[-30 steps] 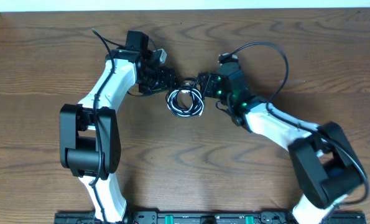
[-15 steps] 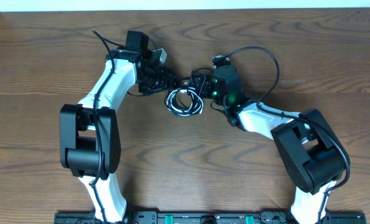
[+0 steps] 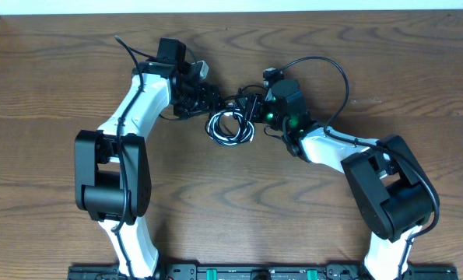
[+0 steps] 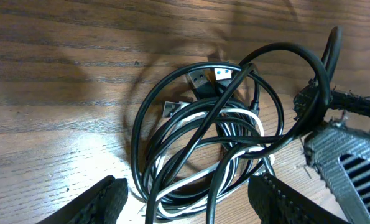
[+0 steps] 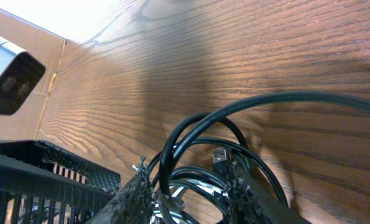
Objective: Untangle cables
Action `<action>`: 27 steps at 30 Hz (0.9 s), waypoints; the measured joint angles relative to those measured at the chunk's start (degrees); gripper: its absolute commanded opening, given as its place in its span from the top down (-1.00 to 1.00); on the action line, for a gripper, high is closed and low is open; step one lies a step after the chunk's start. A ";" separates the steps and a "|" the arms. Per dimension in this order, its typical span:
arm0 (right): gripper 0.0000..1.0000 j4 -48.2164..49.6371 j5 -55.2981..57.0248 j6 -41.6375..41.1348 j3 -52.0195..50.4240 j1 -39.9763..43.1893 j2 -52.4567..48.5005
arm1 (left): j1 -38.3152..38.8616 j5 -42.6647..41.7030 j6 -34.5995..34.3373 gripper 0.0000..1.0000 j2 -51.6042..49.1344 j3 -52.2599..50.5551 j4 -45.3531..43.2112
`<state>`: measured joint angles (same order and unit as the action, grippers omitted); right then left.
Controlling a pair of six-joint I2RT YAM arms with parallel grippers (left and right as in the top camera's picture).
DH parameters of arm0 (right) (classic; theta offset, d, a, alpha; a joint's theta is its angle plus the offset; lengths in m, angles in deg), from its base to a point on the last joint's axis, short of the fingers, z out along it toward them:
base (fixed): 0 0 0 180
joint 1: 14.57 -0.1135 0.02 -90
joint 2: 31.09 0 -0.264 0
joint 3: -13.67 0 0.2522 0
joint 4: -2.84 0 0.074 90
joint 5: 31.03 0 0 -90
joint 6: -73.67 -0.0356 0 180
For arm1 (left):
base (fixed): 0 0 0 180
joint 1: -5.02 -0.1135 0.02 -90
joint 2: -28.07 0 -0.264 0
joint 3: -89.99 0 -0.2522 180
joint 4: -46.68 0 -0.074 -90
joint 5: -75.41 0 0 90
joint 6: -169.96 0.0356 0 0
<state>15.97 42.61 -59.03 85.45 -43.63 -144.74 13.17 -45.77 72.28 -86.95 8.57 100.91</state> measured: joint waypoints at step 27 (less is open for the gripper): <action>0.23 0.66 12.15 3.32 0.00 -4.35 0.00 | 0.00 0.00 0.00 -0.32 0.00 0.00 -0.07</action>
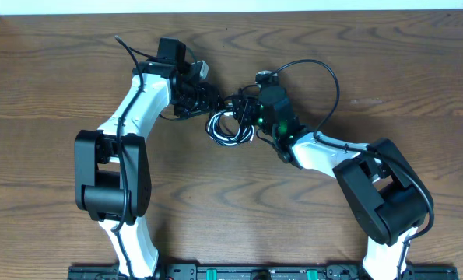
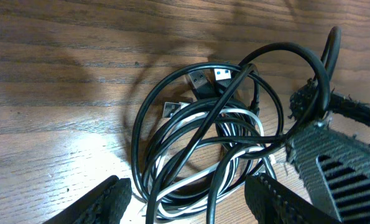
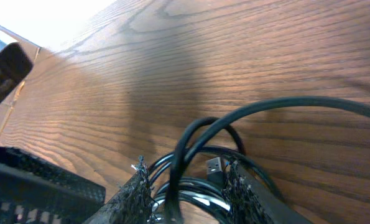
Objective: Untangle cables
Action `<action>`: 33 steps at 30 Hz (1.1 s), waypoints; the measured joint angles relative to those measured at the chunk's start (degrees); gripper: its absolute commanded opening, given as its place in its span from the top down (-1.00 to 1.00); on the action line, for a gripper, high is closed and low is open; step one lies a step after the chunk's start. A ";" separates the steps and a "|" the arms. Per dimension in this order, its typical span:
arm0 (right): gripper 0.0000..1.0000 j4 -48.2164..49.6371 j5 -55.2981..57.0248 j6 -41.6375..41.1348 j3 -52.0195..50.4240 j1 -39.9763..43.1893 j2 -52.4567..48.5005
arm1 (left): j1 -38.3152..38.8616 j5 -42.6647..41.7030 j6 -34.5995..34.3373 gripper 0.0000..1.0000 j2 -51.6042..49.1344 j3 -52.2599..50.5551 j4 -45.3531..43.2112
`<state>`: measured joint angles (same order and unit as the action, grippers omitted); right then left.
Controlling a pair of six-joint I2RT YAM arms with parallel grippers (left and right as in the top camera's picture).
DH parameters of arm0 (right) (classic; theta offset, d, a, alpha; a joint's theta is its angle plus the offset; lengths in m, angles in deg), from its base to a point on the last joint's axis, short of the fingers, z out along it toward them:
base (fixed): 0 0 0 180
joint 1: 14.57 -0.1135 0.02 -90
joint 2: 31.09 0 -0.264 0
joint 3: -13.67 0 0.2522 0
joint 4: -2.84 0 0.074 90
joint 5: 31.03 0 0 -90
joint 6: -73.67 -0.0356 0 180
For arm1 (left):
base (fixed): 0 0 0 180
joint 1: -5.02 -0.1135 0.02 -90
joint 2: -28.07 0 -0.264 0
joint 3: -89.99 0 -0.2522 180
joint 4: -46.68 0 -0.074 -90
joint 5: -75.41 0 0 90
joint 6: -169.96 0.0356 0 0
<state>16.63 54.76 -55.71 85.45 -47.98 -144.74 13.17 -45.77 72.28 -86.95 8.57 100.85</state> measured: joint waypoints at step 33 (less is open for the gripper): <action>0.98 -21.68 -7.78 6.16 0.11 4.83 9.79 | 1.18 -0.37 0.04 -0.32 0.00 0.00 -0.44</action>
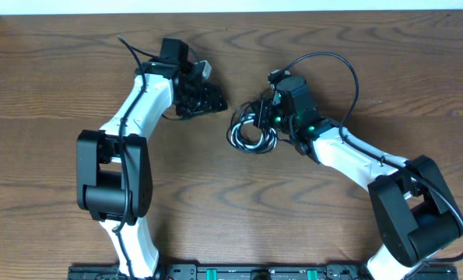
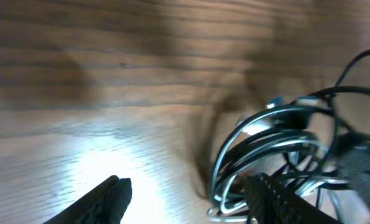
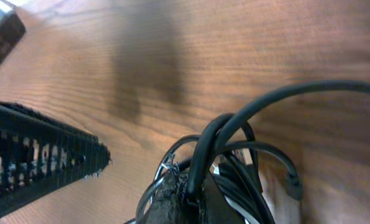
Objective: Untangle cables
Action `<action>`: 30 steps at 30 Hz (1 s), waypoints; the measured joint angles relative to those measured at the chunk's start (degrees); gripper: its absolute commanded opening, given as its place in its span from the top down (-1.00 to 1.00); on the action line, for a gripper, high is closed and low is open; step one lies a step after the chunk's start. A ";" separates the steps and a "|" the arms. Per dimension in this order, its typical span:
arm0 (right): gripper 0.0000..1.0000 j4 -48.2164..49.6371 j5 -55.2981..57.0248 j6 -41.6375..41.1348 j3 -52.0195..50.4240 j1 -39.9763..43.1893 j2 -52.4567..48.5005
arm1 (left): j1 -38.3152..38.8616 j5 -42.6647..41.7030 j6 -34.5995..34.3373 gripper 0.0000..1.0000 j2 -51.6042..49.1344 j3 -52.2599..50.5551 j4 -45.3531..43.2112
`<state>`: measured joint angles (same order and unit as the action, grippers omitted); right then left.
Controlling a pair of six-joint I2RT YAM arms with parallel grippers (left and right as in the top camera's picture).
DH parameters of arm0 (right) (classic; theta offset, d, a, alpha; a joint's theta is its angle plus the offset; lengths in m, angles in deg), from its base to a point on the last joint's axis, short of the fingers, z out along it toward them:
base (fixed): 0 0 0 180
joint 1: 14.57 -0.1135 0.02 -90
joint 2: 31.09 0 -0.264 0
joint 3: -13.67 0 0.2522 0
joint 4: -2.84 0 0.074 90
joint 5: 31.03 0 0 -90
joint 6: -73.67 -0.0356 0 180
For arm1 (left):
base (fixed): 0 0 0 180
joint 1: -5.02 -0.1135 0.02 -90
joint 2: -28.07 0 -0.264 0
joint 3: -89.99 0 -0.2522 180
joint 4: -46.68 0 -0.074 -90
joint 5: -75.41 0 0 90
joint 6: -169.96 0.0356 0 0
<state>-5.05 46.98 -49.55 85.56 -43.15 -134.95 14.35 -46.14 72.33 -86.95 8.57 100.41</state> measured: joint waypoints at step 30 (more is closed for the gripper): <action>0.50 -8.72 -9.51 0.81 -0.02 6.75 0.00 | 5.05 -7.61 9.64 -0.30 0.00 0.00 0.96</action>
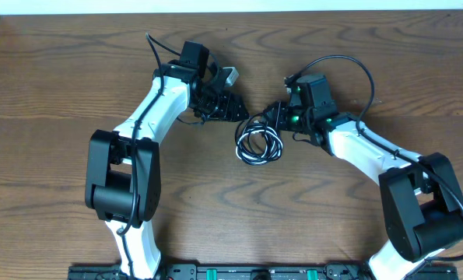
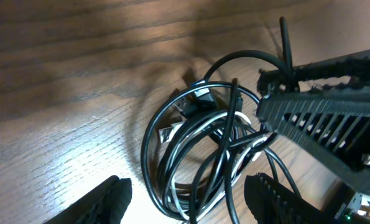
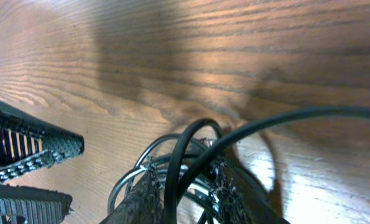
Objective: Untangle cables
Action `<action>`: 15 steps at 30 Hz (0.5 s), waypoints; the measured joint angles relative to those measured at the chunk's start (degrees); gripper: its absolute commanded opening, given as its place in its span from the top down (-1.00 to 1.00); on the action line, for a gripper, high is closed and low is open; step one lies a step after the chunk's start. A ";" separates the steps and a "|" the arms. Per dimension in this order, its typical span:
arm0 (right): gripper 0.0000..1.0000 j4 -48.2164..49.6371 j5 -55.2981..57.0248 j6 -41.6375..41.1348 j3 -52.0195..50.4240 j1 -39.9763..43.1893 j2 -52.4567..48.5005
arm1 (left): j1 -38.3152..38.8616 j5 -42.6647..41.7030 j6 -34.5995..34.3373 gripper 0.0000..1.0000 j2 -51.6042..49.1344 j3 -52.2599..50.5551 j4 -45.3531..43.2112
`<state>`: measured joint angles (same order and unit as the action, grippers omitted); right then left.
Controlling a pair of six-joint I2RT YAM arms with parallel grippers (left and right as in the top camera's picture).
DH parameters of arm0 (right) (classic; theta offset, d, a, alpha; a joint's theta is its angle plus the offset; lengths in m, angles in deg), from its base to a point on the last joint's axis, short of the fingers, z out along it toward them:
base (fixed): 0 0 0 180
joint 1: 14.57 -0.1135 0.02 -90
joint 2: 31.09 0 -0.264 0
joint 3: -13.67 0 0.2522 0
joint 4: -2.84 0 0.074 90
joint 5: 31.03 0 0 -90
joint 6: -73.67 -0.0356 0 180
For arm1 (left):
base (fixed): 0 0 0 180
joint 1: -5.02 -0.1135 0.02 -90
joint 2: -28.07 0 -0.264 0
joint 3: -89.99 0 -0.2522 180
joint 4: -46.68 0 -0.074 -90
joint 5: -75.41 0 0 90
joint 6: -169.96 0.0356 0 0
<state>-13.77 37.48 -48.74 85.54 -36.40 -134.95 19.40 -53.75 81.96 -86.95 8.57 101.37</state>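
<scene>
A tangled coil of black and white cables (image 1: 258, 145) lies on the wooden table between the two arms. In the left wrist view the coil (image 2: 200, 140) fills the middle, with USB plugs (image 2: 194, 102) at its top. My left gripper (image 1: 237, 110) hangs just up-left of the coil, open wide, its fingers (image 2: 113, 196) on either side of the coil's near edge. My right gripper (image 1: 276, 117) is at the coil's upper right edge. Its fingers (image 3: 144, 196) stand apart with black strands (image 3: 181, 158) running between them.
A thick black lead (image 1: 354, 68) arcs from the right wrist over the table behind the right arm. The right gripper's ribbed fingers (image 2: 324, 115) crowd the right side of the left wrist view. Bare wooden table (image 1: 215, 218) stretches toward the front.
My left gripper has moved right and now stands over the coil's edge. The right gripper's fingers, pressed together on black strands before, now stand apart. The coil lies slightly further right.
At first the coil lay between both grippers, right fingers straddling black strands, left open. The right gripper then sat further left over the coil. Later it was shut on strands and the coil lay further right, away from the left gripper. Now both are at the coil.
</scene>
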 measured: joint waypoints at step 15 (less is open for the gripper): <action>0.48 0.46 -8.44 -1.03 0.02 3.96 1.27 | 4.09 0.68 0.39 -0.29 0.00 0.00 -0.92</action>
<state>-13.31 29.04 -49.76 85.56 -32.44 -133.68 23.48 -53.07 82.36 -86.95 8.57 100.45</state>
